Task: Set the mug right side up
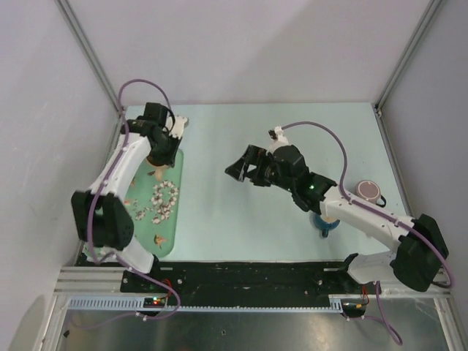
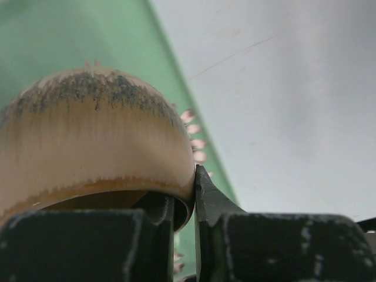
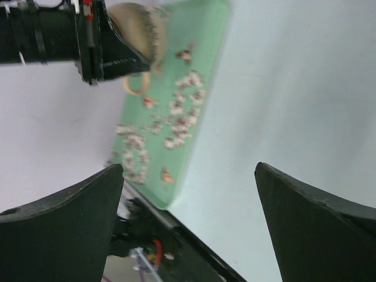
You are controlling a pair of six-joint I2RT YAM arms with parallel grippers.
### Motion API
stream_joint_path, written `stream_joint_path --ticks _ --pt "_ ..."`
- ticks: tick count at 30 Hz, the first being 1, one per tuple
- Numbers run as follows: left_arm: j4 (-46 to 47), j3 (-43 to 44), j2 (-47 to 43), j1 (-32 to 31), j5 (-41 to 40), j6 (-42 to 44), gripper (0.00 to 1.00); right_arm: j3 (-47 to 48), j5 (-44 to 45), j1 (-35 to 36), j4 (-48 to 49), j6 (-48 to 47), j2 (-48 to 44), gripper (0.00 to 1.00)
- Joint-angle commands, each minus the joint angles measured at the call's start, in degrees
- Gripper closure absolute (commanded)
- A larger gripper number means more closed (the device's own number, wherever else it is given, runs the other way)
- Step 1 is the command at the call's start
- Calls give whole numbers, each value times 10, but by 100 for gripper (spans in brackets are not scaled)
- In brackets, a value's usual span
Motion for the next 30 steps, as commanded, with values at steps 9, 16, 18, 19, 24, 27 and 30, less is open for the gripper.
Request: stream_joint_path --ticks 9,16,18,19,24,27,30 --pt "32 48 188 108 -61 124 100 13 218 -29 -357 -100 -111 1" --pt "31 62 237 124 -12 117 100 -17 342 -70 -519 -81 -150 5" --pt "31 66 245 128 -6 115 100 -37 342 -97 -528 -85 -168 9" --pt "31 67 247 130 -5 115 97 -47 337 -113 -530 -85 -177 10" --pt "31 68 237 135 0 118 62 -94 299 -174 -537 -72 -228 5" --pt "31 72 215 134 3 117 46 -116 283 -210 -535 -80 -255 3" --pt "31 79 185 134 9 118 38 -136 258 -244 -501 -129 -267 5"
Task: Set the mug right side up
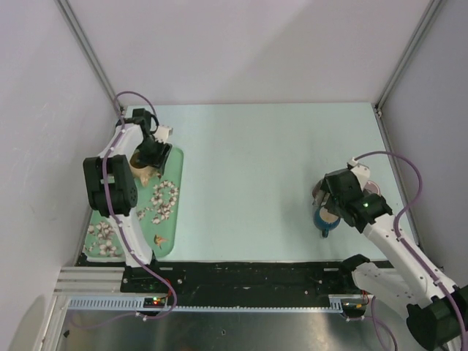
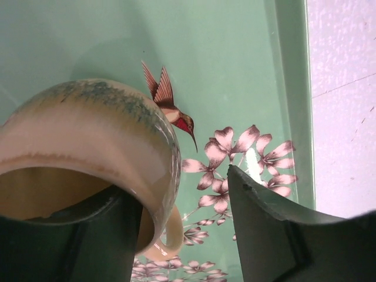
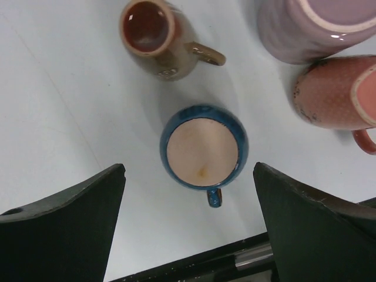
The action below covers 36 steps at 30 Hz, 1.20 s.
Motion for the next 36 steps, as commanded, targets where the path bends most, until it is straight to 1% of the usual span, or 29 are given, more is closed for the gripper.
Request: stream_joint_path --ticks 1,3,5,7,10,14,18,22,25,27,31,34,36 --pt "11 30 -61 2 23 11 36 -26 -36 -49 50 -64 -17 5" --pt "10 32 -82 0 27 14 31 -33 -77 -84 89 -119 -8 6" --pt "7 30 -102 -2 31 20 27 -36 -130 -120 127 -161 3 4" --pt "3 25 -123 -6 38 27 25 -36 -172 -140 169 -201 15 1" --pt "-1 14 -150 -13 44 32 23 -36 -219 -151 228 -262 40 1" --pt "-4 4 -181 -17 57 27 22 -22 -232 -156 276 -310 106 1" --pt "-9 -3 -202 -23 62 26 22 11 -226 -157 273 -347 173 1" --pt "-10 -5 -211 -29 52 29 22 40 -209 -158 263 -403 215 1" --pt "-12 -7 -213 -34 45 33 22 57 -217 -159 261 -444 243 1" --pt "-11 -7 -213 -35 43 33 22 74 -216 -161 246 -456 273 1" --pt "-12 -9 -214 -36 42 33 22 121 -202 -162 182 -464 339 1" --pt "-12 -11 -214 -35 43 36 22 133 -206 -163 172 -475 372 1" --pt "-12 -12 -214 -36 43 38 22 140 -206 -164 170 -478 387 2"
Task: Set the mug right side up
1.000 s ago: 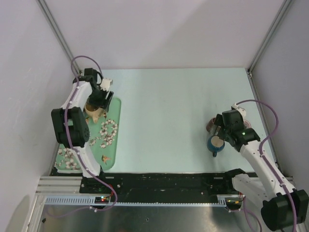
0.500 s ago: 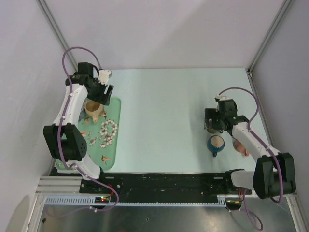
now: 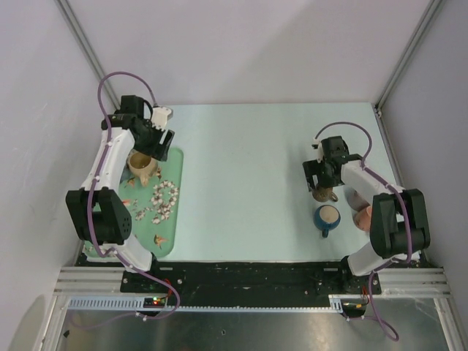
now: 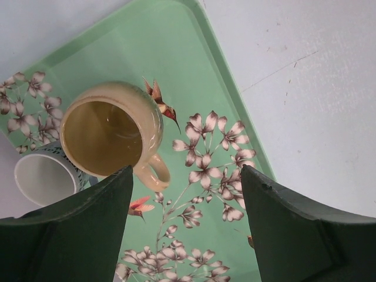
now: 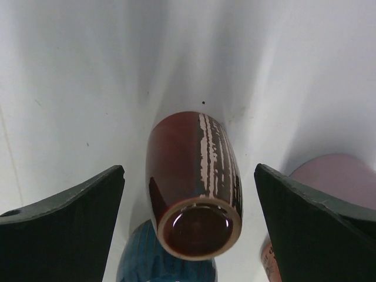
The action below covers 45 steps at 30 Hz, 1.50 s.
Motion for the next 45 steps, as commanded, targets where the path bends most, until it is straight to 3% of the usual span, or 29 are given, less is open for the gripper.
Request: stream_joint_path --ticks 1,9,12,13,16,21,22,24,29,33,38,45 --pt "-1 -6 -27 -3 -5 18 22 33 6 -5 -35 -27 32 4" --pt "-1 -10 -30 -3 0 27 22 40 0 -5 -57 -26 59 6" --pt "-1 -9 -27 -3 -2 28 22 41 -7 -5 -47 -29 65 11" --pt "-1 -8 -26 -3 -4 28 22 41 -9 -5 -44 -30 67 16" --pt "-1 -7 -26 -3 -6 28 22 41 -9 -5 -42 -29 68 45" --pt "-1 -8 -31 -3 -3 24 22 41 -18 -5 -44 -31 55 78" --pt "-2 -8 -34 -3 0 22 21 42 -22 -4 -42 -30 46 89" --pt "-4 -6 -42 -4 9 18 22 43 -49 0 -39 -24 22 97" --pt "-13 4 -87 -30 72 1 21 47 -98 30 -11 17 -60 100" --pt "-25 33 -130 -35 208 -41 20 51 -161 63 61 108 -136 100" --pt "-29 87 -170 -64 383 -122 19 52 -226 132 257 284 -210 100" --pt "-26 181 -175 -124 497 -233 16 77 -180 279 527 426 -204 100"
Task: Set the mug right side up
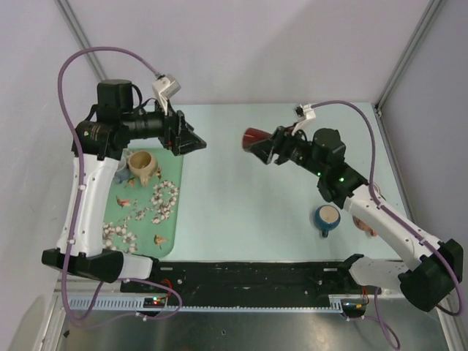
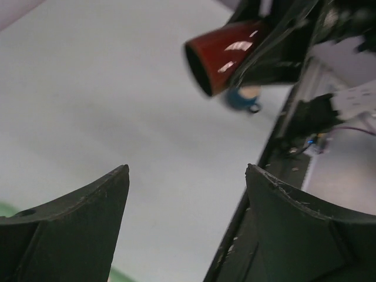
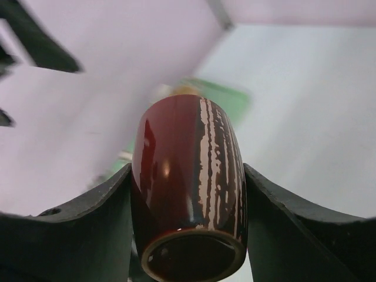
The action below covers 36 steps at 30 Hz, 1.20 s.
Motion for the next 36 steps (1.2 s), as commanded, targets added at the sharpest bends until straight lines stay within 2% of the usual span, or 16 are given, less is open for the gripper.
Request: stream_joint_path --ticks 1,8,12,15,20,21,25,27,30,31,33,35,36 --pt "5 67 -5 -29 112 -109 15 53 11 75 244 116 11 100" --pt "31 108 -6 -47 98 -157 16 108 12 142 296 120 54 100" --pt "49 108 -3 -53 114 -185 24 126 12 159 298 120 72 100" --pt "62 110 -3 -63 121 -201 40 133 7 166 301 125 85 100" --pt "87 102 -1 -72 132 -230 54 150 -15 177 298 125 104 100" --pt "94 100 -1 -72 133 -237 59 153 -20 178 296 122 107 100" --pt "115 86 0 -73 136 -268 93 156 -30 187 286 112 114 100" --pt "120 74 0 -73 138 -277 98 156 -36 190 282 108 118 100" --pt "121 53 -3 -71 129 -280 99 156 -40 189 266 96 121 100" --pt "122 42 -4 -70 118 -279 100 156 -39 189 253 88 121 95" --pt "122 19 -8 -61 89 -277 100 156 -36 186 222 70 122 63" --pt "121 -9 -12 -49 60 -265 100 156 -33 182 179 48 123 21" --pt "117 -22 -16 -44 36 -254 100 154 -25 180 158 38 123 11"
